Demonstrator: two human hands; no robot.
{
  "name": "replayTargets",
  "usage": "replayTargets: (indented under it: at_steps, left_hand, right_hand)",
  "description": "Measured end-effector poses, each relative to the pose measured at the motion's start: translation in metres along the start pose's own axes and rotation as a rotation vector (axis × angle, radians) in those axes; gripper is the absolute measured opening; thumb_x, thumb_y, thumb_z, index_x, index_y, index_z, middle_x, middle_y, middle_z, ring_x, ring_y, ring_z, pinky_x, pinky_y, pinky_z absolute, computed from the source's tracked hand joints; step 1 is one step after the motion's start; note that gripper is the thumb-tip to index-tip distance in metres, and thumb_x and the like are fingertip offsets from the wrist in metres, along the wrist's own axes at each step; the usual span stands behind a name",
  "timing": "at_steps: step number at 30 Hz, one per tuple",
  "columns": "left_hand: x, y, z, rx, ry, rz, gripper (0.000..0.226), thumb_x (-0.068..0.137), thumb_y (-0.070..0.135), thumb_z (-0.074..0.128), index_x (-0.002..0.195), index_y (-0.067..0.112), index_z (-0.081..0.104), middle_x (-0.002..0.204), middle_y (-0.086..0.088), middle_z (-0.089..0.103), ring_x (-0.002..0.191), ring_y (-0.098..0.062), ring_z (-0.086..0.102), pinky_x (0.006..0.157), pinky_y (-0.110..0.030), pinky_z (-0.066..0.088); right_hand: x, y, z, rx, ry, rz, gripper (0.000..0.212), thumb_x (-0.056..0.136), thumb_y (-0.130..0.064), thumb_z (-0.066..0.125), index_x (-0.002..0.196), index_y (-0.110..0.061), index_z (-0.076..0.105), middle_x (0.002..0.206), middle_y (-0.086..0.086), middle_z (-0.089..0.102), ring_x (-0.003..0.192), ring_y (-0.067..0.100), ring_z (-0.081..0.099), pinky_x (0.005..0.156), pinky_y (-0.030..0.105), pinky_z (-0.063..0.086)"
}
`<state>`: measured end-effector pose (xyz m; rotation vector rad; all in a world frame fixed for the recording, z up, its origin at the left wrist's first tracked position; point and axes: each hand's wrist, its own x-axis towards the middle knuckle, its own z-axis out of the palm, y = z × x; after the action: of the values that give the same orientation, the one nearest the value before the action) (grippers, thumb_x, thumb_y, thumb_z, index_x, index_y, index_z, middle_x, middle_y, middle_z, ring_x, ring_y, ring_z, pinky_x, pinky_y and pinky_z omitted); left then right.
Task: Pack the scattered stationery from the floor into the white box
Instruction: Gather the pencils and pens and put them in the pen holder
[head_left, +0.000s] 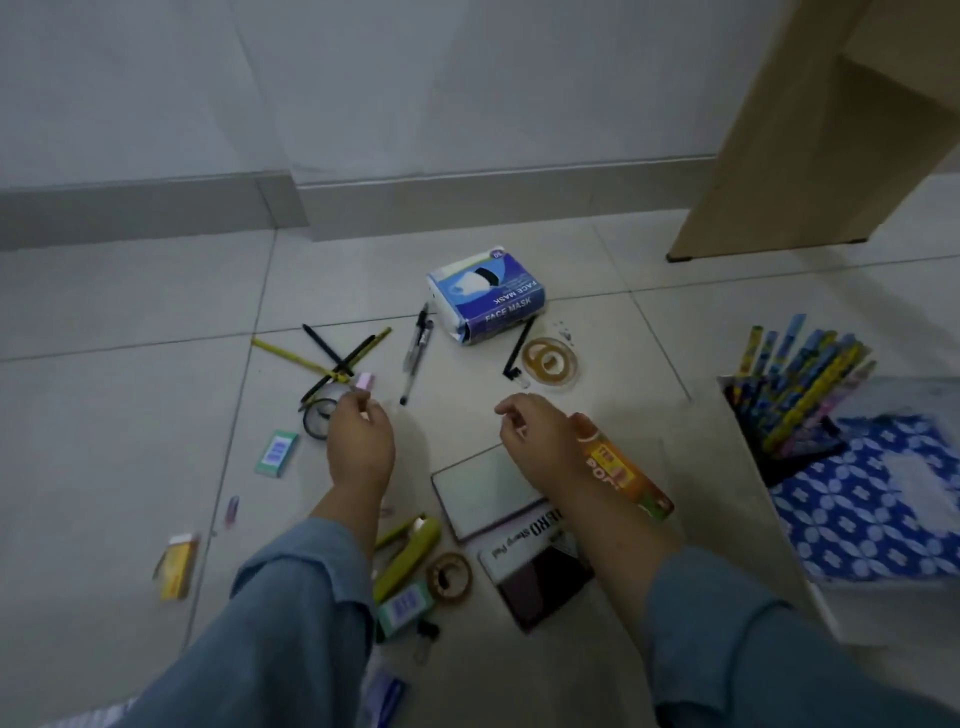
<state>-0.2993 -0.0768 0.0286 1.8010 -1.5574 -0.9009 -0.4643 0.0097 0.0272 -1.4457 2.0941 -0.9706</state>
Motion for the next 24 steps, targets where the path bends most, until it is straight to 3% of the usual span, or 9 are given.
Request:
replayTargets:
  at_steps: [3,6,9,12,15,19,24]
  left_hand:
    - [0.028,-0.004,0.004,0.012,0.058,0.017,0.031,0.096,0.016,0.04,0.12,0.001,0.054,0.118,-0.023,0.06,0.107,-0.037,0.056,0.086,-0.036,0.044]
    - [0.052,-0.003,0.011,0.103,0.12,0.025,0.032,0.095,0.021,0.044,0.119,0.004,0.056,0.12,-0.019,0.061,0.113,-0.035,0.053,0.091,-0.038,0.043]
    - [0.074,-0.007,0.011,0.16,0.169,0.009,0.034,0.094,0.021,0.045,0.123,0.004,0.052,0.127,-0.019,0.053,0.12,-0.036,0.043,0.094,-0.042,0.04]
    - [0.095,-0.015,0.001,0.17,0.286,-0.084,0.042,0.092,0.025,0.048,0.128,0.003,0.046,0.132,-0.021,0.048,0.123,-0.037,0.039,0.099,-0.043,0.035]
    - [0.116,-0.023,-0.005,0.234,0.21,-0.249,0.059,0.091,0.042,0.048,0.132,0.0,0.038,0.138,-0.023,0.043,0.128,-0.037,0.036,0.105,-0.043,0.031]
    - [0.132,-0.018,0.003,0.28,0.074,-0.287,0.077,0.084,0.056,0.052,0.13,-0.004,0.037,0.137,-0.023,0.043,0.128,-0.038,0.036,0.106,-0.044,0.031]
    - [0.14,-0.007,0.014,0.297,-0.035,-0.242,0.074,0.084,0.039,0.063,0.138,0.002,0.028,0.138,-0.022,0.038,0.127,-0.038,0.037,0.105,-0.044,0.034]
  right_hand:
    - [0.043,0.002,0.014,-0.112,-0.006,0.027,0.023,0.089,-0.003,0.05,0.108,0.002,0.062,0.111,0.02,0.06,0.104,0.03,0.056,0.089,0.033,0.043]
    - [0.086,0.006,0.022,-0.286,0.048,0.144,0.03,0.091,-0.01,0.048,0.118,-0.001,0.057,0.123,0.019,0.055,0.116,0.031,0.05,0.094,0.035,0.041]
    - [0.115,0.012,0.027,-0.613,0.004,0.241,0.036,0.093,-0.021,0.046,0.125,-0.006,0.05,0.133,0.013,0.049,0.128,0.028,0.036,0.105,0.039,0.03]
    - [0.127,0.01,0.028,-0.887,-0.152,0.321,0.039,0.092,-0.021,0.044,0.129,-0.01,0.048,0.136,0.011,0.046,0.132,0.03,0.031,0.114,0.056,0.011]
    - [0.125,0.009,0.033,-1.062,-0.164,0.188,0.036,0.089,-0.011,0.042,0.122,-0.008,0.055,0.131,0.012,0.05,0.131,0.03,0.032,0.115,0.06,0.002]
    - [0.111,0.01,0.046,-1.077,-0.086,0.121,0.033,0.088,-0.008,0.043,0.118,-0.009,0.057,0.123,0.01,0.052,0.125,0.03,0.035,0.112,0.05,0.02]
    - [0.099,0.009,0.057,-0.956,-0.074,0.087,0.029,0.088,-0.004,0.044,0.115,-0.008,0.054,0.121,0.013,0.054,0.12,0.031,0.042,0.106,0.039,0.03]
